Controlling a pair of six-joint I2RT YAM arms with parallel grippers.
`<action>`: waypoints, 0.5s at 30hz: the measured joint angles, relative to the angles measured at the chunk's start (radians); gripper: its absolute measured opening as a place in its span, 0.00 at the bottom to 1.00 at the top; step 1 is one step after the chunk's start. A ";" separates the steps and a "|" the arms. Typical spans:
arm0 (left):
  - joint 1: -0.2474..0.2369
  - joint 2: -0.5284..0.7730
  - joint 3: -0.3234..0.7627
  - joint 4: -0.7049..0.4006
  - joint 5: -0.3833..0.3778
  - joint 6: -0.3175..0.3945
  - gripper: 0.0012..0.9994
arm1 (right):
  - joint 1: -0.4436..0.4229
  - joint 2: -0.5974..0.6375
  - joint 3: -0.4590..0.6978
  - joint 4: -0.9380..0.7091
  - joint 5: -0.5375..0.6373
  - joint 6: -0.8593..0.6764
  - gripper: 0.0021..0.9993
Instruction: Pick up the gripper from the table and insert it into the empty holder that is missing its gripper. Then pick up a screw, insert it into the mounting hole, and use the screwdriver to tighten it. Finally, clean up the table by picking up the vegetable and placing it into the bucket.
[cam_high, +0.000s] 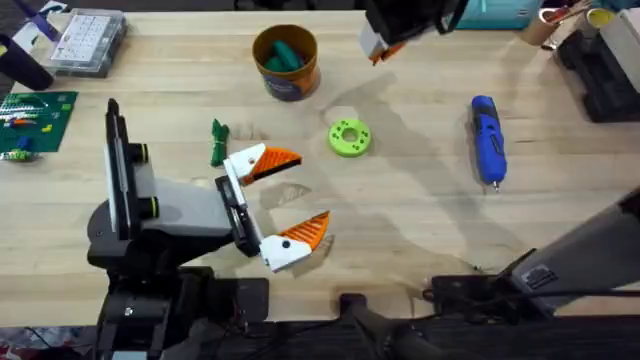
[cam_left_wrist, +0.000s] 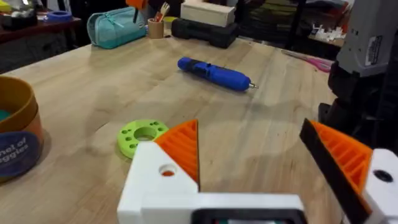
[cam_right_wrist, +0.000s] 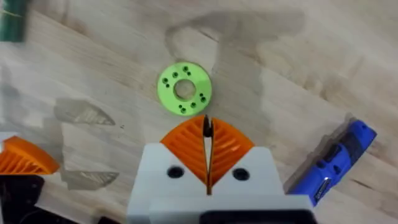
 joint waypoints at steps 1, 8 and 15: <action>0.000 0.000 0.000 0.000 0.000 0.000 0.99 | 0.007 0.000 0.018 -0.006 0.001 -0.006 0.00; 0.000 0.000 0.000 0.000 0.000 0.000 0.99 | 0.090 0.000 0.074 -0.014 0.006 -0.063 0.00; 0.000 0.000 0.000 0.000 0.000 0.000 0.99 | 0.197 0.000 0.075 -0.014 0.007 -0.113 0.00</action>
